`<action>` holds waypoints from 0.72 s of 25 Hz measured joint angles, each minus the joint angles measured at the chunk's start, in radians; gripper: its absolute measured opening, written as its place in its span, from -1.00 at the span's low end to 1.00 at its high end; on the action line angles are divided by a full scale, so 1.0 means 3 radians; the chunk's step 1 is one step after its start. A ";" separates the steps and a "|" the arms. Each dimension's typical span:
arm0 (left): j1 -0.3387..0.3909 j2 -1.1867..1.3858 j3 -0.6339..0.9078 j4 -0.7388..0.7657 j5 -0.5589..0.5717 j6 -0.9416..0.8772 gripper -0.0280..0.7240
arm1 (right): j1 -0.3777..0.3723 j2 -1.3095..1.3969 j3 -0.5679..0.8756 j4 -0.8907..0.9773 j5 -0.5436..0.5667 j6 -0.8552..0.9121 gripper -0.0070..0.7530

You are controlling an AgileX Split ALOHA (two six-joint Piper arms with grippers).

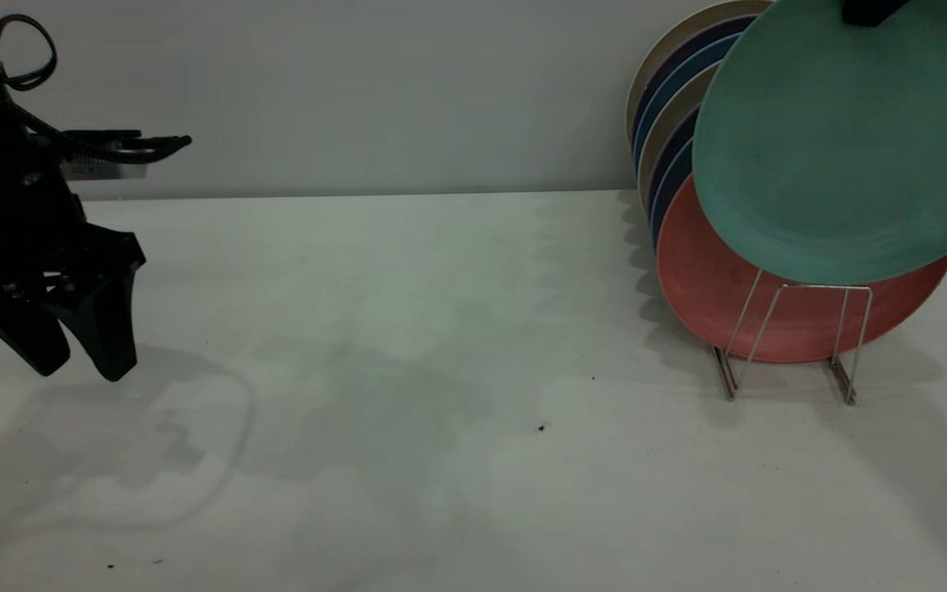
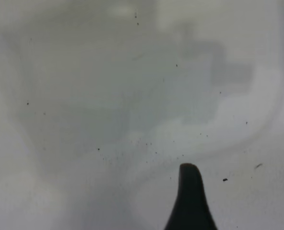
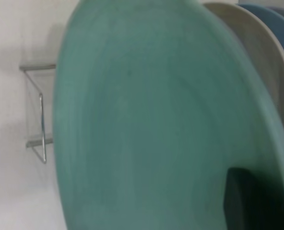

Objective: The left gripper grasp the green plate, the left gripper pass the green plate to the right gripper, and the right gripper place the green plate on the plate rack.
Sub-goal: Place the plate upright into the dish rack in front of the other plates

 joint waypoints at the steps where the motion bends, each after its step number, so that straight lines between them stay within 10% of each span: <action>1: 0.0000 0.0000 0.0000 0.0000 0.0000 0.0000 0.62 | 0.0000 0.0000 0.0000 0.0014 0.0000 0.0000 -0.82; 18: 0.0000 0.0000 0.0000 -0.0006 0.0013 -0.0008 0.62 | 0.0000 0.0187 0.0000 0.0110 -0.0038 0.0065 -0.82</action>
